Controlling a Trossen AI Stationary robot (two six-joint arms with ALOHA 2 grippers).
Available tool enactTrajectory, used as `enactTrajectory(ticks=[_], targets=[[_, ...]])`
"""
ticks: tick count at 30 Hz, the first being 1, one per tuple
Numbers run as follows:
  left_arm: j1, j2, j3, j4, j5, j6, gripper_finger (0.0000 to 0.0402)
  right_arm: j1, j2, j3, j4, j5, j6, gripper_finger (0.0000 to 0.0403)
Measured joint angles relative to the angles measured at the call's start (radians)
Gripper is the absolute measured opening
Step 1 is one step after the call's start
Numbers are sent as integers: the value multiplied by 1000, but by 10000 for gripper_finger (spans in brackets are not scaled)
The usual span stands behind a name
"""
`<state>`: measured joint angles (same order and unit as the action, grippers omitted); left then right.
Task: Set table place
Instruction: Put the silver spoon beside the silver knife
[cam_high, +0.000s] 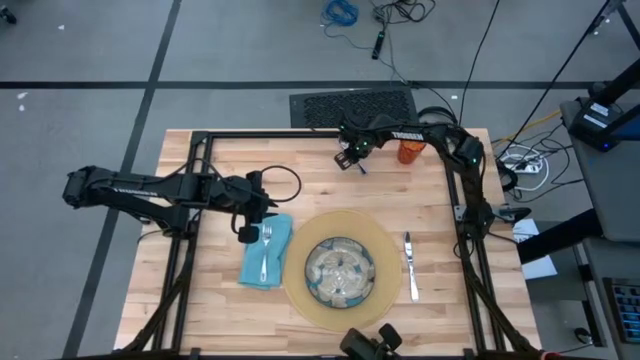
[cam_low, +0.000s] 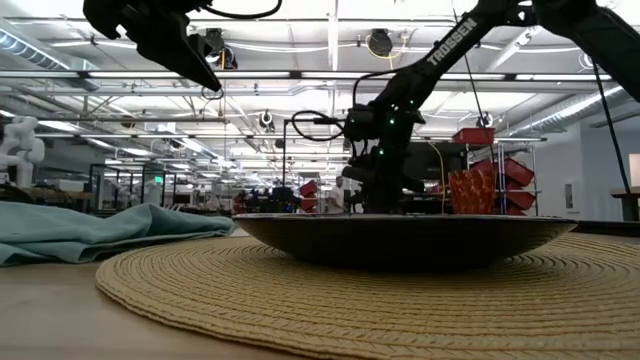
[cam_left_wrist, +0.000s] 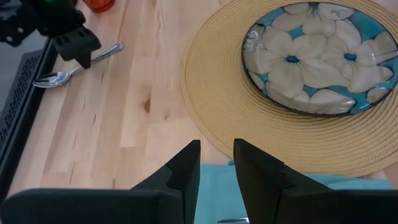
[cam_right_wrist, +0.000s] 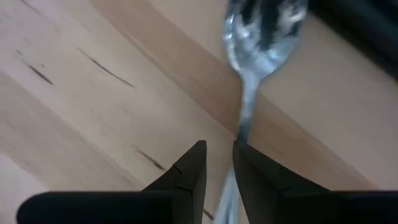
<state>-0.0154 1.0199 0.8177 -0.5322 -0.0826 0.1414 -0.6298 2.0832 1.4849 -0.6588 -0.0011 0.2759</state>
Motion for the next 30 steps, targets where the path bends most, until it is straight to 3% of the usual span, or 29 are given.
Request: enactTrajectory(ticks=[8,15,24,30], targets=[[0,0,0,0,1,-2,83,-4,46,7,-3,-8,3,66],[0,0,-1,3,15,-3,83,-10,49,12,-11,-4,-8,7],[0,1,-2,0,29,-3,83,36,54,158,-78,-60,-42,57],[0,1,-2,-5,30,2,83,28,53,208,-149,-6,-75,73]])
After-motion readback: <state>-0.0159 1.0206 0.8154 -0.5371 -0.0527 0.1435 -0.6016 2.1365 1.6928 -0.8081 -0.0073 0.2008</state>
